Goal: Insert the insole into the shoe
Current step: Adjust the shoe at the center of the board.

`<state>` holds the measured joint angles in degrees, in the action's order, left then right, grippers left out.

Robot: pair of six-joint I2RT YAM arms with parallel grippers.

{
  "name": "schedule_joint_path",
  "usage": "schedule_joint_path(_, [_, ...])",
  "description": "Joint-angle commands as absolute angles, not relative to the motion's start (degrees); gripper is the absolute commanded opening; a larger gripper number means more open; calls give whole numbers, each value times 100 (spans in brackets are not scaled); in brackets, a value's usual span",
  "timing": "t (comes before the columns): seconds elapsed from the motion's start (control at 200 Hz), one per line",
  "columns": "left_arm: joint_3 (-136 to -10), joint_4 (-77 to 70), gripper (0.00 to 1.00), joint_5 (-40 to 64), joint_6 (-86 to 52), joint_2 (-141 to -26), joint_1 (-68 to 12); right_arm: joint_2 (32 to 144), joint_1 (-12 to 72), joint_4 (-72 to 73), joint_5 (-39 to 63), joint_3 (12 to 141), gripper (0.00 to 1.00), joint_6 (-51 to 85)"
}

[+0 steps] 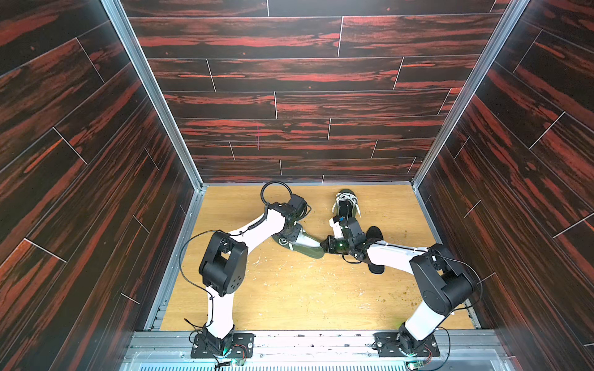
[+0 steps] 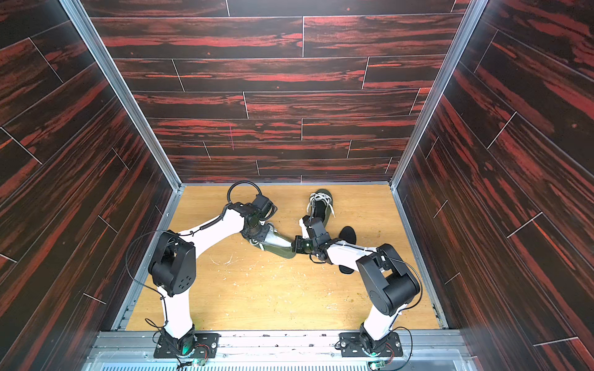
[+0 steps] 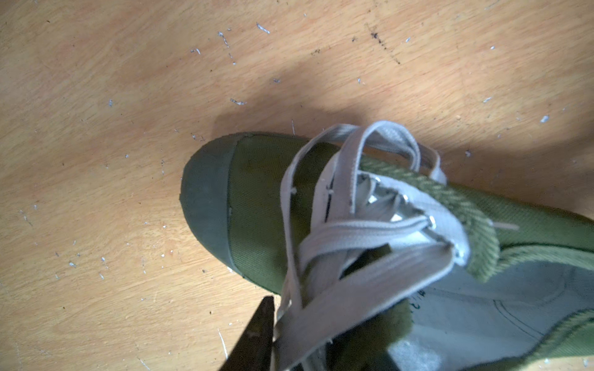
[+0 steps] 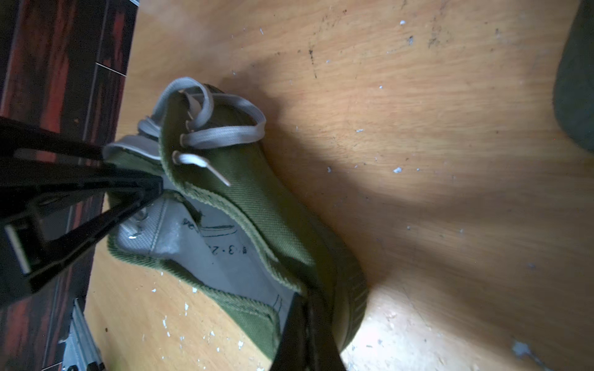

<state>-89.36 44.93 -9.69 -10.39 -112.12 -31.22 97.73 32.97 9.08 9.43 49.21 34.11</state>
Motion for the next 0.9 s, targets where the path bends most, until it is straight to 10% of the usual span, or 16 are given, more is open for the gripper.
schedule_joint_path(0.0, [-8935, 4675, 40, -915, -1074, -10846, -3094, 9728, 3286, 617, 907, 4762, 6, 3467])
schedule_joint_path(0.897, [-9280, 4848, 77, -337, -1089, -10256, -3129, 7989, 2337, -2219, -233, 5108, 46, 2888])
